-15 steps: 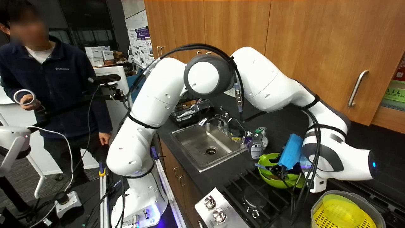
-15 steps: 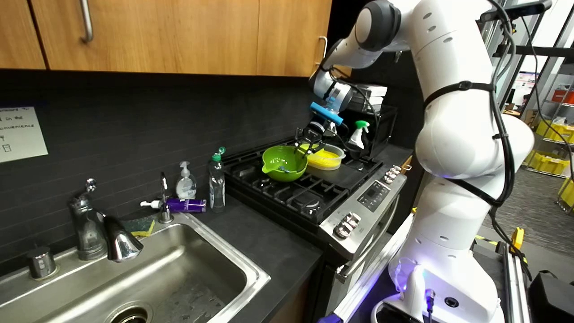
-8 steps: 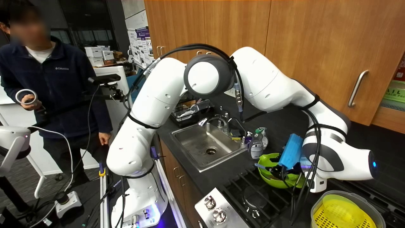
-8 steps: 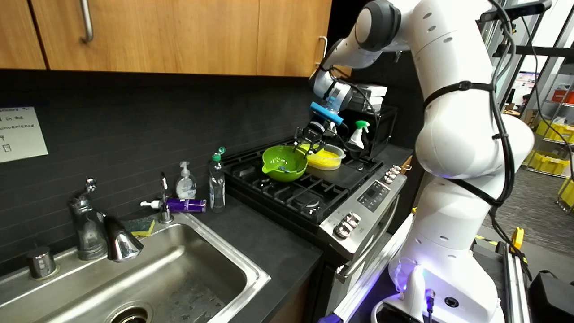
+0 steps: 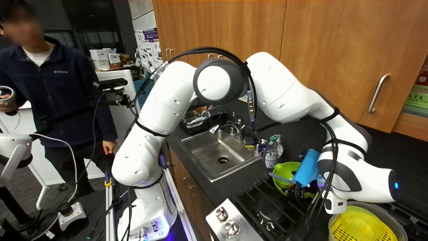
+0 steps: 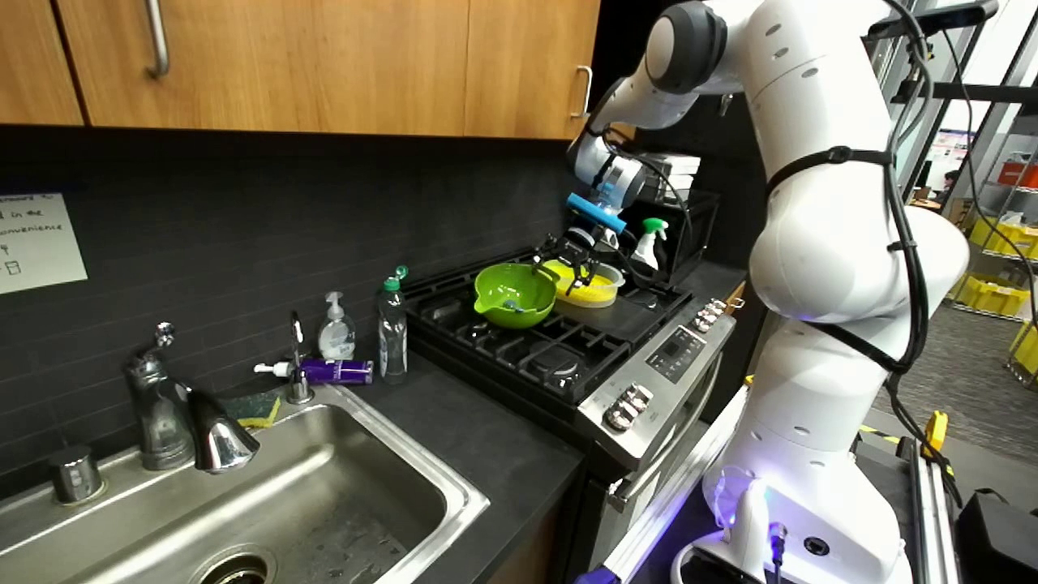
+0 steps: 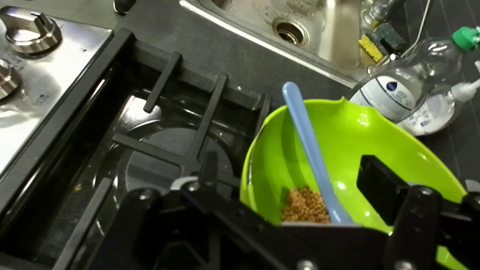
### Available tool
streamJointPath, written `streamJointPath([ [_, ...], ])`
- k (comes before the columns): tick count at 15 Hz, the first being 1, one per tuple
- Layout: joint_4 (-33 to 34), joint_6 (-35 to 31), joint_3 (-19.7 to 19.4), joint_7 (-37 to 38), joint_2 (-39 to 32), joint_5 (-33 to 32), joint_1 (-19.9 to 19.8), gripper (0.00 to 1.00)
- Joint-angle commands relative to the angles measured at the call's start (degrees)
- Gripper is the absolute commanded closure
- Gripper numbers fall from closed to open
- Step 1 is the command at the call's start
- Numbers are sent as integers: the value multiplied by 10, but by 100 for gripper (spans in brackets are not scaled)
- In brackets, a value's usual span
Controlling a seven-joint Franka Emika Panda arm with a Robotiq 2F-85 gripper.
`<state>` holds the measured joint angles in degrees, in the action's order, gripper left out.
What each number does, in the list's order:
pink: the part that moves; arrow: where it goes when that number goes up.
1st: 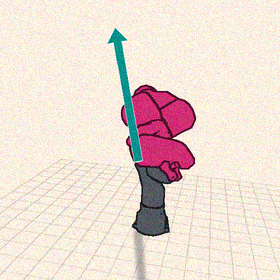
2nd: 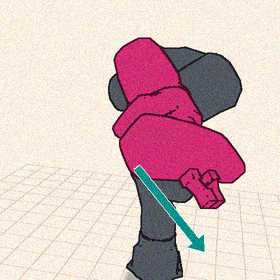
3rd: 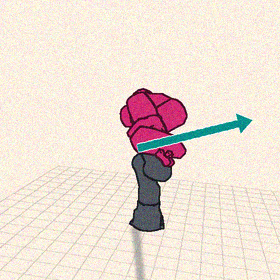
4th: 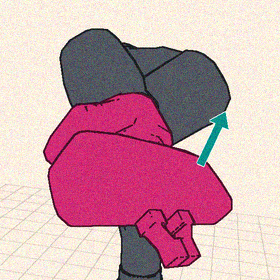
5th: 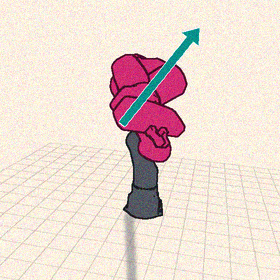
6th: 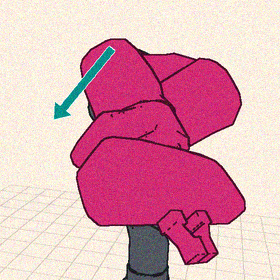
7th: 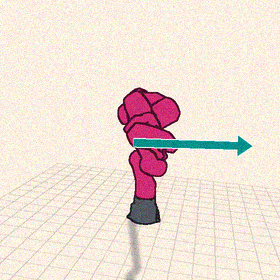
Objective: Remove the fork from the yellow bowl and use it to stir the contents of the green bowl
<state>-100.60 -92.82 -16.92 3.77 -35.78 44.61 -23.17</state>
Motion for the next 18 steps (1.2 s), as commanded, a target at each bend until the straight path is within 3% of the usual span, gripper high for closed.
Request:
streamJointPath([
  [1, -77, -68, -16, 25, 40, 24, -9, 0],
  [7, -183, -229, -43, 64, 101, 67, 3, 0],
  [12, -232, -315, -41, 99, 154, 53, 18, 0],
  [18, -315, -501, -42, 221, 223, 47, 67, 0],
])
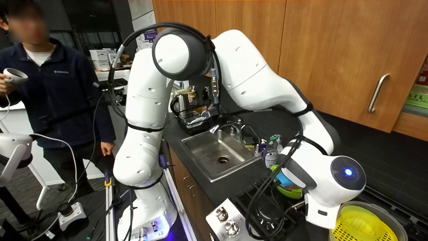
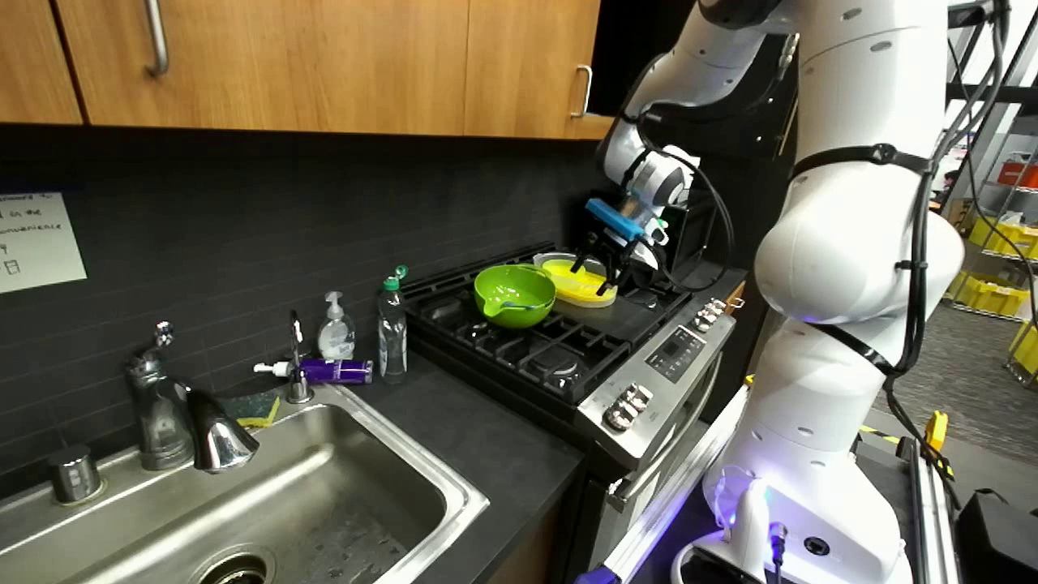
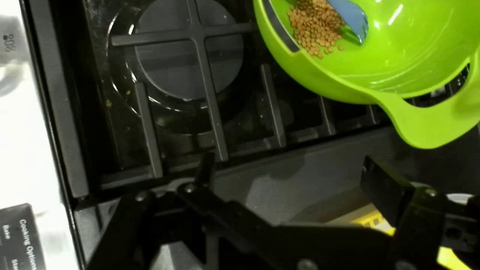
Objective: Remove the fork from the yellow bowl and use it to stir the contents of the green bowl
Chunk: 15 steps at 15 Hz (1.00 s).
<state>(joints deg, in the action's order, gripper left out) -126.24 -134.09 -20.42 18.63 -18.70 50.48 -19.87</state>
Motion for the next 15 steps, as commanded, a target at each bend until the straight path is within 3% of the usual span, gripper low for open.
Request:
streamJointPath([
  [1, -70, -121, -7, 102, 57, -16, 41, 0],
  [6, -122, -263, -13, 281, 60, -64, 77, 0],
  [9, -140, -297, -44, 408, 46, -118, 112, 0],
  [13, -183, -290, -52, 409, 93, -147, 119, 0],
  [14, -193, -299, -30, 406, 105, -160, 96, 0],
  [15, -206, -303, -53, 396, 118, -163, 118, 0],
])
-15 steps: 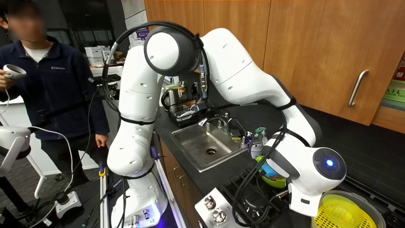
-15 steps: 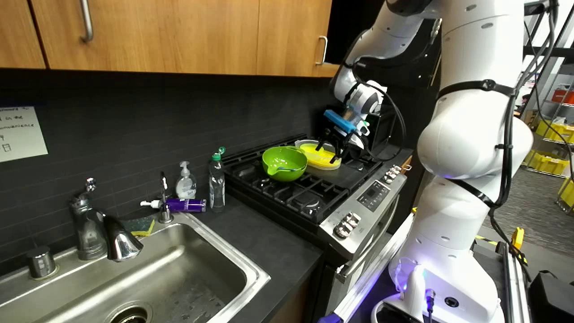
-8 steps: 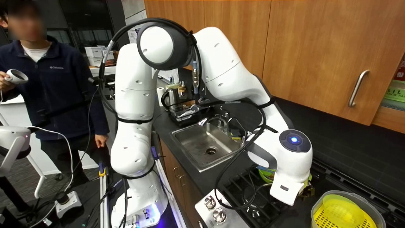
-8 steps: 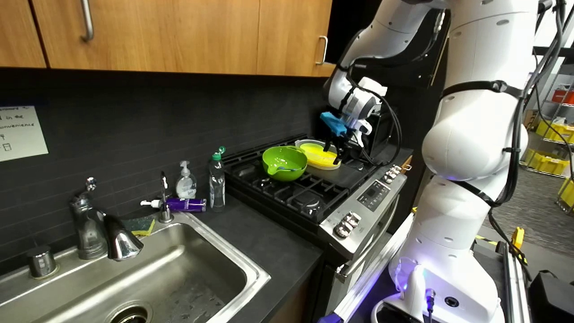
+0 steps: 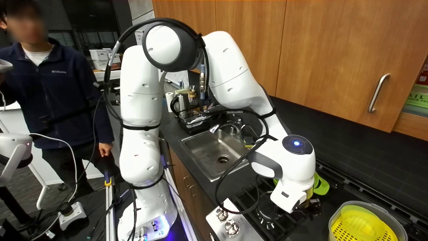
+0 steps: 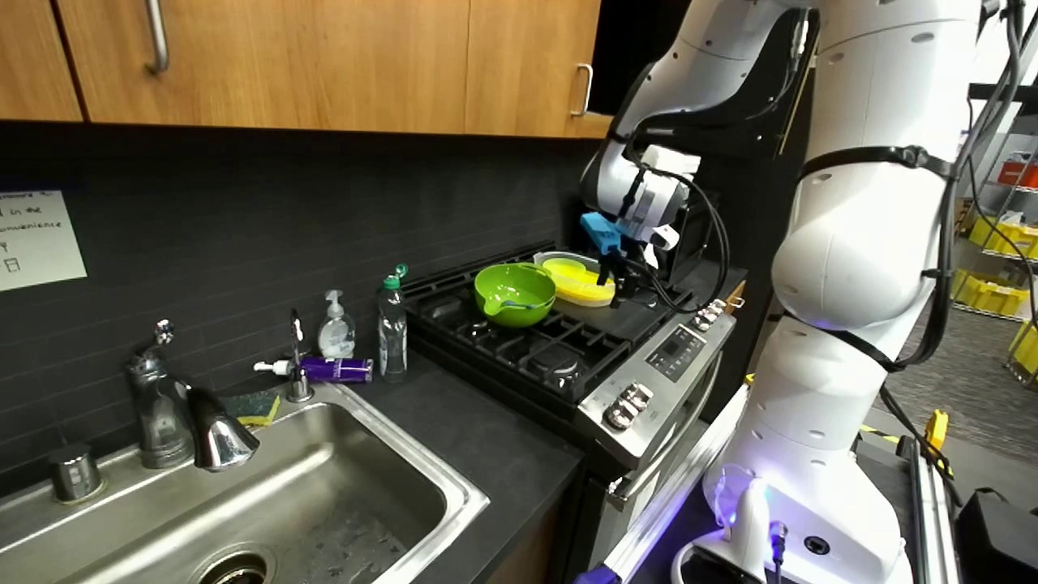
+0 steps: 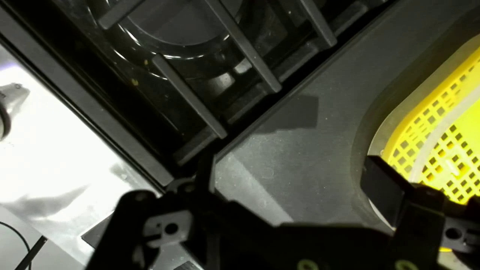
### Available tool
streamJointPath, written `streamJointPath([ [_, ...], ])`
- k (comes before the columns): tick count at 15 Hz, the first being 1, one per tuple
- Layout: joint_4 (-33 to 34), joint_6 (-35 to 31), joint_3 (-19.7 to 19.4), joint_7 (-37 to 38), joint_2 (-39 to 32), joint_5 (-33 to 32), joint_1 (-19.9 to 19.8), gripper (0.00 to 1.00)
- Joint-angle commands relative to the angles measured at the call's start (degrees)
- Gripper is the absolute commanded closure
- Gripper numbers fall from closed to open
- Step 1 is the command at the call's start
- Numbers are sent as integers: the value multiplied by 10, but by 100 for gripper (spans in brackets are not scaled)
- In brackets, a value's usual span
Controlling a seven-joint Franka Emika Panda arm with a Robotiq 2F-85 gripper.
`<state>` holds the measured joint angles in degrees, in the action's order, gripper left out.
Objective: Remove the fork from the yellow bowl and use it to stir the contents of the green bowl
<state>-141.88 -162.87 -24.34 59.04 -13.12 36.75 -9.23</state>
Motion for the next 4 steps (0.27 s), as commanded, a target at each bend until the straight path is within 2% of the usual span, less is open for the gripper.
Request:
streamJointPath([
  [1, -59, -18, -13, -13, 74, -37, 11, 0],
  [2, -71, -22, -14, -27, 91, -52, 12, 0],
  [3, -30, -14, 20, -4, 38, -39, -23, 0],
  [4, -40, -15, 20, -8, 51, -47, -24, 0],
])
